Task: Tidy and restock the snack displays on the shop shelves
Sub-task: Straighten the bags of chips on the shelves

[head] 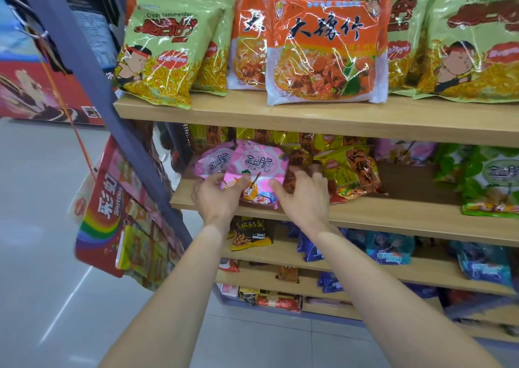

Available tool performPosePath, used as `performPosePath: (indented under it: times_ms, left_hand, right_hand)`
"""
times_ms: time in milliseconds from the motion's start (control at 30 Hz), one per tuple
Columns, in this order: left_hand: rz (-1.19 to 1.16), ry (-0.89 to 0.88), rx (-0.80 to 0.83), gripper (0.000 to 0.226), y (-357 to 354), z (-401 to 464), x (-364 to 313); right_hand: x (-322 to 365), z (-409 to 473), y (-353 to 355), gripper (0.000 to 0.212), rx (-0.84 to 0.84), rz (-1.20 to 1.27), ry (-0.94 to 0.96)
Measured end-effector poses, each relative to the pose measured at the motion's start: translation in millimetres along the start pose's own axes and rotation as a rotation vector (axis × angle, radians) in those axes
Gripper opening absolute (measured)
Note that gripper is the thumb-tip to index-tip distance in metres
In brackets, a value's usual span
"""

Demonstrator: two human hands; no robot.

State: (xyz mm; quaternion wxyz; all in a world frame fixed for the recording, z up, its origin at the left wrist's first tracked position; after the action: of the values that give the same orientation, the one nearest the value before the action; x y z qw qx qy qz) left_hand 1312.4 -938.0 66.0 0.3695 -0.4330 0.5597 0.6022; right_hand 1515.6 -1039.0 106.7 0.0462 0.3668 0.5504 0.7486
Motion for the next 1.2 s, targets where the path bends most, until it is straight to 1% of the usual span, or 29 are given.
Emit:
performPosePath:
  times_ms: [67,133,233,300,400,467,533,600,700,800,833,867,967,1033,1133,1200]
  left_hand:
    - [-0.069,-0.002,-0.029,0.053,7.4,-1.5,2.2]
    - [-0.102,-0.031,-0.049,0.048,16.1,-5.1,4.0]
    - [-0.165,-0.068,-0.078,0.05,25.6,-12.2,3.6]
    - [-0.2,-0.071,-0.133,0.051,32.1,-16.3,3.9]
    - [-0.281,-0.011,-0.239,0.056,43.6,-19.4,11.5]
    - [-0.361,0.053,-0.271,0.064,48.7,-19.8,16.4]
    - [-0.431,0.096,-0.278,0.072,51.1,-20.0,23.4]
    - [-0.492,0.08,-0.28,0.067,53.7,-21.8,23.7]
    - [-0.573,0.074,-0.263,0.073,55.1,-26.5,26.5]
    - [-0.55,0.077,-0.202,0.078,46.8,-41.3,14.2]
    - [-0.532,0.065,-0.16,0.076,40.5,-48.9,6.3]
    - [-0.529,0.042,-0.11,0.069,31.2,-57.1,-2.4]
    - [-0.518,0.003,0.067,0.042,-2.2,-83.7,-27.3]
    - [-0.475,-0.061,0.169,0.036,-21.1,-103.0,-49.7]
    - [-0.468,-0.205,0.318,0.044,-50.3,-127.7,-84.0]
    - [-0.498,-0.203,0.446,0.053,-79.1,-142.9,-97.6]
  right_hand:
    - [4.6,1.9,-4.5,0.063,0.02,-0.049,0.002]
    - [10.7,0.7,-9.1,0.061,0.031,-0.103,0.02]
    - [15.8,-1.3,-18.8,0.064,0.075,-0.151,0.031]
    - [17.8,-3.2,-20.9,0.068,0.1,-0.145,0.031]
    - [17.4,-6.5,-19.1,0.075,0.132,-0.045,-0.012]
    - [17.6,-9.4,-14.8,0.078,0.157,0.075,-0.054]
    - [19.6,-13.6,-8.6,0.08,0.182,0.203,-0.096]
    - [20.5,-16.2,-2.6,0.082,0.204,0.294,-0.13]
    - [17.4,-19.7,7.2,0.085,0.215,0.411,-0.168]
    - [6.3,-25.0,13.1,0.087,0.219,0.653,-0.241]
    - [3.1,-28.6,14.8,0.089,0.236,0.762,-0.257]
    - [0.9,-31.5,15.8,0.087,0.258,0.865,-0.259]
    - [-18.0,-38.7,23.3,0.062,0.29,1.057,-0.293]
    - [-46.5,-41.2,34.4,0.058,0.257,1.156,-0.354]
    - [-94.6,-45.8,59.8,0.054,0.185,1.322,-0.434]
    - [-130.1,-48.9,78.6,0.05,0.106,1.39,-0.49]
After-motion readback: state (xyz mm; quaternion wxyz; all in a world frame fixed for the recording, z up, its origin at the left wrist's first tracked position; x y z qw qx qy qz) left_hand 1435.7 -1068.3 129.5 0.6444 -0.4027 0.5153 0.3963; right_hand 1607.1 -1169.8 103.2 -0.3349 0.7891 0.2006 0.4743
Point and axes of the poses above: each hand's wrist, its own z-axis towards the middle knuckle, its own y-axis out of the back of the hand, x = y × z, the point moved 8 cm from there along z, towards the middle knuckle, and after that the axes turned 4 degrees about -y, right-handed, at the moved point
